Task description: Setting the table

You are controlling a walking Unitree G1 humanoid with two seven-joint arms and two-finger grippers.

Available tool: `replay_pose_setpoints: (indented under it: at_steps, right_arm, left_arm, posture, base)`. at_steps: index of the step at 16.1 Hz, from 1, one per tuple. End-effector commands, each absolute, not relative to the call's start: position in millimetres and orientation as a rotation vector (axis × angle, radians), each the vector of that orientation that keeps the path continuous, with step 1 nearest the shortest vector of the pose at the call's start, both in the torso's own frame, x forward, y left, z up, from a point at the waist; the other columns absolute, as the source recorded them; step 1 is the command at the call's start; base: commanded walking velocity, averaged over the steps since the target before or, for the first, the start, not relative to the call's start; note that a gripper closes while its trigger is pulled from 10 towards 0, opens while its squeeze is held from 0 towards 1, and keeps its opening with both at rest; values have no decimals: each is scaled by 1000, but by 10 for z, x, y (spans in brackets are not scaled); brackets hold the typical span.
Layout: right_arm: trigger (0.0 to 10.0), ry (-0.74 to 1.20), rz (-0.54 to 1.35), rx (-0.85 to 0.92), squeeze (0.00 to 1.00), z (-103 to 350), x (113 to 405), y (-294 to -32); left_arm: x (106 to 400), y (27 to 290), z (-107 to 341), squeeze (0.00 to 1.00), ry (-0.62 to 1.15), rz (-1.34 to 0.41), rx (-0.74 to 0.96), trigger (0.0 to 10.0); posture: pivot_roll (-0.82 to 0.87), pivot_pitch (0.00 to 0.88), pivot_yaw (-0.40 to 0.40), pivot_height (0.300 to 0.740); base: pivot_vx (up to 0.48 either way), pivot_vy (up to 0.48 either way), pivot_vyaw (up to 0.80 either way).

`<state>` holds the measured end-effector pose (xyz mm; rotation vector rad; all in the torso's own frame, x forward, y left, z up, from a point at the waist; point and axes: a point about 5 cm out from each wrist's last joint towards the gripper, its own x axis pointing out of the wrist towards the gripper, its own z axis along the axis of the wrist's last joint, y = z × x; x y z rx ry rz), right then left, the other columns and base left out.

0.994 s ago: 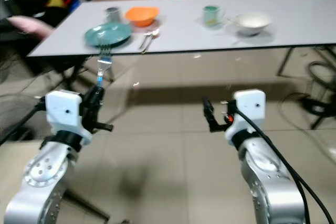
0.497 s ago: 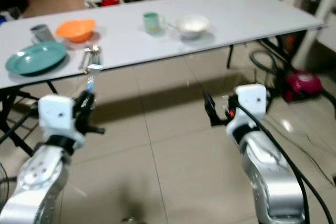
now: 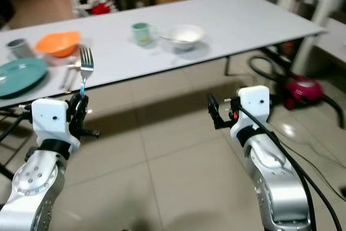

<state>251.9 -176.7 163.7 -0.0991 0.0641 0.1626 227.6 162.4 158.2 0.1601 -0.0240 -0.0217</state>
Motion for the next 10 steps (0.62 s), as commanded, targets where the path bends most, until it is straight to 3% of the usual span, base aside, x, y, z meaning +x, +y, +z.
replay_pose_setpoints:
  at_steps: [1,5,10]
  right_arm:
    - [10000,50,181,-83,0,1662,2541,-1718]
    - [10000,41,184,-91,0,1688,2584,-1730]
    - [10000,31,204,-127,0,1701,2612,-1723]
  left_arm:
    - [2297,1660,1612,0,-36,-15,172,10000]
    - [2332,1633,1624,0,-41,-26,171,10000]
    - [2350,1646,1617,0,-39,-28,172,10000]
  posture:
    - [-124,0,83,740]
    - [-131,0,89,740]
    - [-135,0,88,740]
  base:
    - [375,0,0]
    - [377,0,-800]
    - [379,0,0]
